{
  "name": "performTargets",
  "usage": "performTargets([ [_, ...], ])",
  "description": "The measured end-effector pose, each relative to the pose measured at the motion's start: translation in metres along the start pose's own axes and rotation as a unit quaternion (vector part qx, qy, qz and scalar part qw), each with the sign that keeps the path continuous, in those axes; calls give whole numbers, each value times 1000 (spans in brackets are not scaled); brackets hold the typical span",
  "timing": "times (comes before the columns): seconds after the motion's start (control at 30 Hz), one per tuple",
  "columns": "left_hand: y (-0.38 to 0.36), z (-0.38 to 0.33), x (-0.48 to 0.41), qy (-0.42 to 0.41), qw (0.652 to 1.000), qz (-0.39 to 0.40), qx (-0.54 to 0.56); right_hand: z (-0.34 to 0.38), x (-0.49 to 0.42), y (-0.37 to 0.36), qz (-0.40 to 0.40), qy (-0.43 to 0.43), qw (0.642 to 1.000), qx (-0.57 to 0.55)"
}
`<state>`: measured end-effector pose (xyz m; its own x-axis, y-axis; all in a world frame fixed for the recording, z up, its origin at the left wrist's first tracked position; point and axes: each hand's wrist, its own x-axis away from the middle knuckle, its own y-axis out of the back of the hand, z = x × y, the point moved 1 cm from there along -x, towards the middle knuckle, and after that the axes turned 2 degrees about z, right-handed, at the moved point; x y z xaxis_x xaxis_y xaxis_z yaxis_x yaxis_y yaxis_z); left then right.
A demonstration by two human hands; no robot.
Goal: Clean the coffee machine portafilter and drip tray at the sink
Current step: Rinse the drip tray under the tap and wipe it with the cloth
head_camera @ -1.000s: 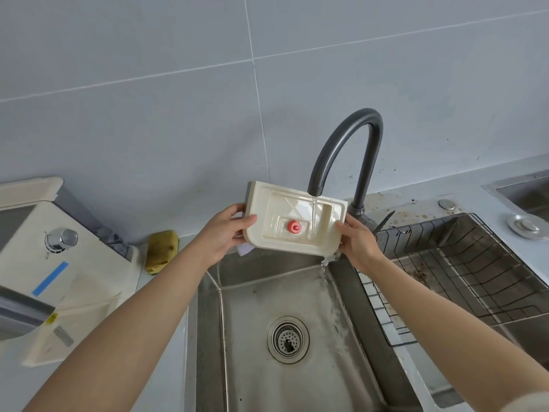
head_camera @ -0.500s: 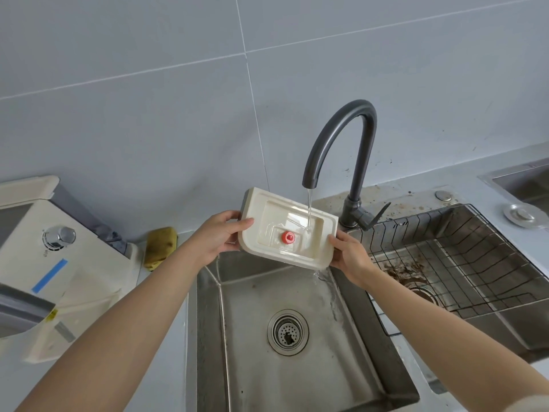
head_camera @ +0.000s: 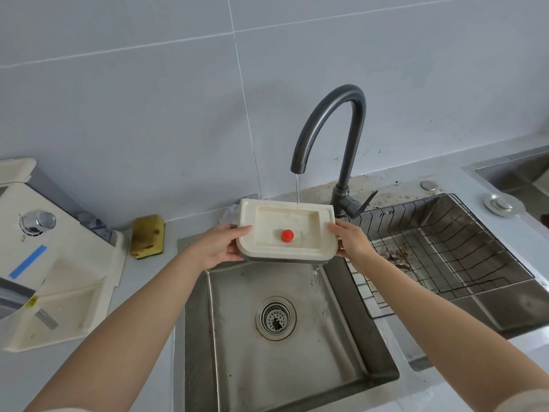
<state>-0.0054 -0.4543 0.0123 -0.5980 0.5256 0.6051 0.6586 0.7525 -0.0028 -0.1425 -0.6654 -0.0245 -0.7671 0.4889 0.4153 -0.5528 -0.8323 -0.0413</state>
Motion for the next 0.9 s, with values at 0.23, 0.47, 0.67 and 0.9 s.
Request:
performTargets([
  [0.23, -24, 13, -13, -5, 999, 6, 42, 18, 0, 21, -13, 45, 997, 59],
  [0.47, -39, 20, -19, -18, 998, 6, 67, 31, 1, 34, 1, 58, 992, 114],
  [0.67, -46, 23, -22, -19, 998, -12, 65, 32, -13, 45, 10, 0, 994, 110],
  [0.9, -45, 27, -25, -5, 998, -39, 49, 39, -27, 66, -56, -42, 989, 133],
])
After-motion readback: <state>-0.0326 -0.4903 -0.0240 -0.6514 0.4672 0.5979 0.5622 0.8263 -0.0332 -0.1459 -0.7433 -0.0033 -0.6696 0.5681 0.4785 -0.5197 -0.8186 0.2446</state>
